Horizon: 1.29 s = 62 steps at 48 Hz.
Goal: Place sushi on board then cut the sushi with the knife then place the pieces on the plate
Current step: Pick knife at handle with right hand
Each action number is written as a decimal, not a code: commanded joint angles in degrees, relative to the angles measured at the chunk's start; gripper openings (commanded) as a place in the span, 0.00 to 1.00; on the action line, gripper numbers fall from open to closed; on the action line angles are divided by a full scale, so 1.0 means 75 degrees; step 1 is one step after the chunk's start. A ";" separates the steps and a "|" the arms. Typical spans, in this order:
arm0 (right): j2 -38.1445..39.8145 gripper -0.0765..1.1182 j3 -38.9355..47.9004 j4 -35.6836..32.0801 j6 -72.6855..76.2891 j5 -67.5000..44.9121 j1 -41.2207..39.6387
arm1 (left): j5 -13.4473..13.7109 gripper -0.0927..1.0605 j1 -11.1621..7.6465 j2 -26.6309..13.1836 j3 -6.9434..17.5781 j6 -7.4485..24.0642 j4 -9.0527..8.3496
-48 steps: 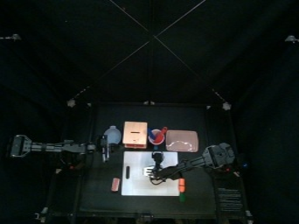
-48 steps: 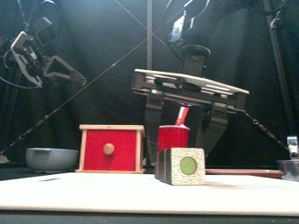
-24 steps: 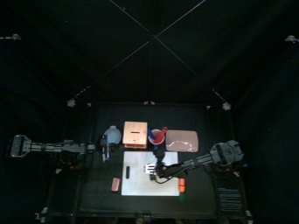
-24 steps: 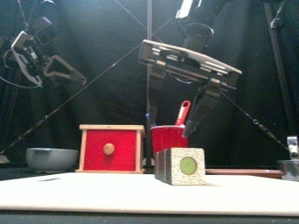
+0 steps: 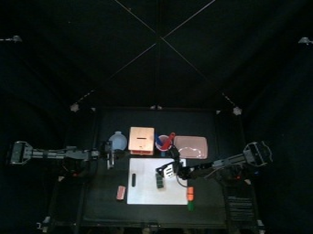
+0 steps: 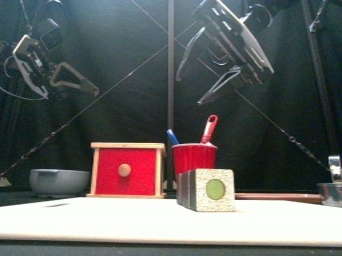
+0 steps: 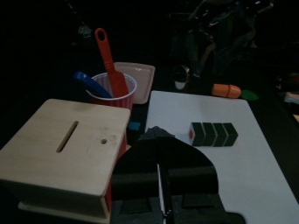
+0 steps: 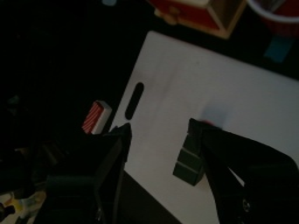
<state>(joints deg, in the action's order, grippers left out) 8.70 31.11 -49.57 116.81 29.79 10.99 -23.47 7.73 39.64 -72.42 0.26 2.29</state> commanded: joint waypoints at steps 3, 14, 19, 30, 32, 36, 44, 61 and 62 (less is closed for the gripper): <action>0.1020 0.80 0.0750 -0.0914 -0.0012 -0.0949 -0.0738 | -0.0047 0.06 0.0059 -0.0023 0.0164 -0.0023 0.0023; 0.2098 0.80 0.1723 -0.2496 0.0000 -0.2074 -0.1992 | -0.0047 0.06 0.0187 -0.0023 0.0234 -0.0035 0.0199; 0.2309 0.80 0.1934 -0.3305 0.0000 -0.2602 -0.2520 | -0.0059 0.06 0.0270 -0.0012 0.0270 -0.0023 0.0398; 0.2461 0.80 0.2051 -0.4184 0.0000 -0.4359 -0.4102 | -0.0082 0.06 0.0352 -0.0023 0.0387 -0.0023 0.0926; 0.2473 0.80 0.2051 -0.4312 0.0000 -0.4746 -0.4418 | -0.0082 0.06 0.0363 -0.0023 0.0398 -0.0023 0.0996; 0.2449 0.80 0.2016 -0.4594 0.0012 -0.5473 -0.4980 | -0.0094 0.06 0.0363 -0.0023 0.0375 -0.0023 0.1078; 0.2438 0.80 0.1699 -0.5262 0.0035 -0.6738 -0.5977 | -0.0094 0.06 0.0375 -0.0023 0.0387 -0.0023 0.1195; 0.2273 0.79 0.0281 -0.6938 0.0164 -0.8320 -0.7207 | -0.0094 0.06 0.0516 -0.0023 0.0375 -0.0023 0.1219; 0.2250 0.79 0.0199 -0.6996 0.0164 -0.8367 -0.7219 | -0.0094 0.06 0.0516 -0.0023 0.0375 -0.0023 0.1207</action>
<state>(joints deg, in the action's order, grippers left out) 25.49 35.95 -100.63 117.86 -31.64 -42.28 -23.64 11.25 39.55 -70.93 0.09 11.34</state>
